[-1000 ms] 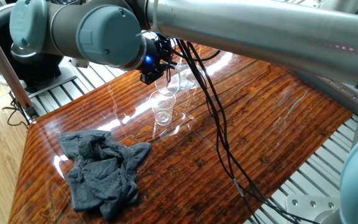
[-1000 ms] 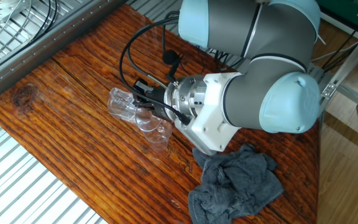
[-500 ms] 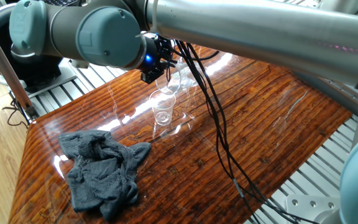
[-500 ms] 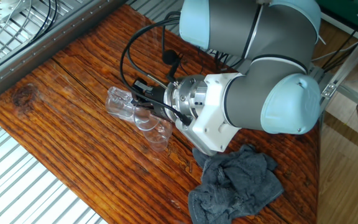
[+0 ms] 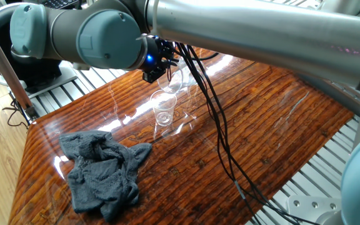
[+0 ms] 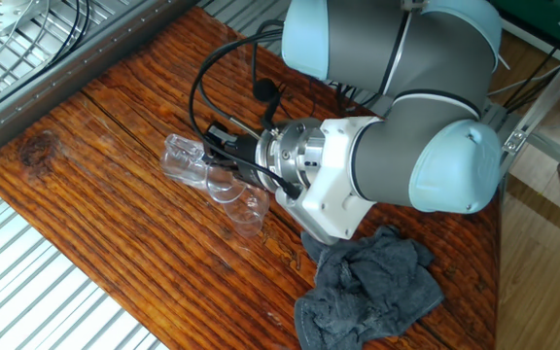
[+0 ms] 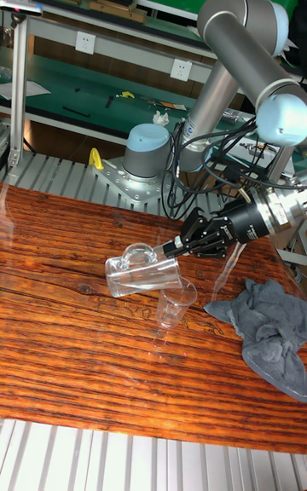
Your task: Pour the water from one cup into another empty cup
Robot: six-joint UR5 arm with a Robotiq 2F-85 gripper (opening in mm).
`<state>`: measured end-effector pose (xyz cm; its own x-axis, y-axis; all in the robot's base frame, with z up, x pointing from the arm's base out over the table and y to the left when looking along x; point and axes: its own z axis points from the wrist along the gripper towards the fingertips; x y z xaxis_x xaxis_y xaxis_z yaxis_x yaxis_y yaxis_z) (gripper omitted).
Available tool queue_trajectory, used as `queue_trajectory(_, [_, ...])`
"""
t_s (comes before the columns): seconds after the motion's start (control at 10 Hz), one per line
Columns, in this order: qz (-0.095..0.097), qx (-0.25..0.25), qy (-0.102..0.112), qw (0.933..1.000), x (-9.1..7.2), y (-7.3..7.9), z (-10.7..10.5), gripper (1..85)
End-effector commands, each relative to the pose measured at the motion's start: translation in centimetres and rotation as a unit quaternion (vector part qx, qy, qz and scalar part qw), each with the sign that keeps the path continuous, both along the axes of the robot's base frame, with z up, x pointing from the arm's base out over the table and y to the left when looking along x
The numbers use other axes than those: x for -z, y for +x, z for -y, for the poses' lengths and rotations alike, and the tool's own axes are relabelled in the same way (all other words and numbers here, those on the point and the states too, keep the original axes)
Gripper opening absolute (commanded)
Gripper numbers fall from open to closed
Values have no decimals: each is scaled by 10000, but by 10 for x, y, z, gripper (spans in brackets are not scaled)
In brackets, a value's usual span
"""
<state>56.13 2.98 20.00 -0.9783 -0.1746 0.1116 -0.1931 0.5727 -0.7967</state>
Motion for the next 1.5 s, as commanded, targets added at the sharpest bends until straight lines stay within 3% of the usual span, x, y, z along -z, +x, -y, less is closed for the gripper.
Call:
queue_trajectory(0.0, [-16,11,3,10000,3,-1,0,10])
queue_trajectory(1.4, [-50,6,-114,9999,0,-6,2,10])
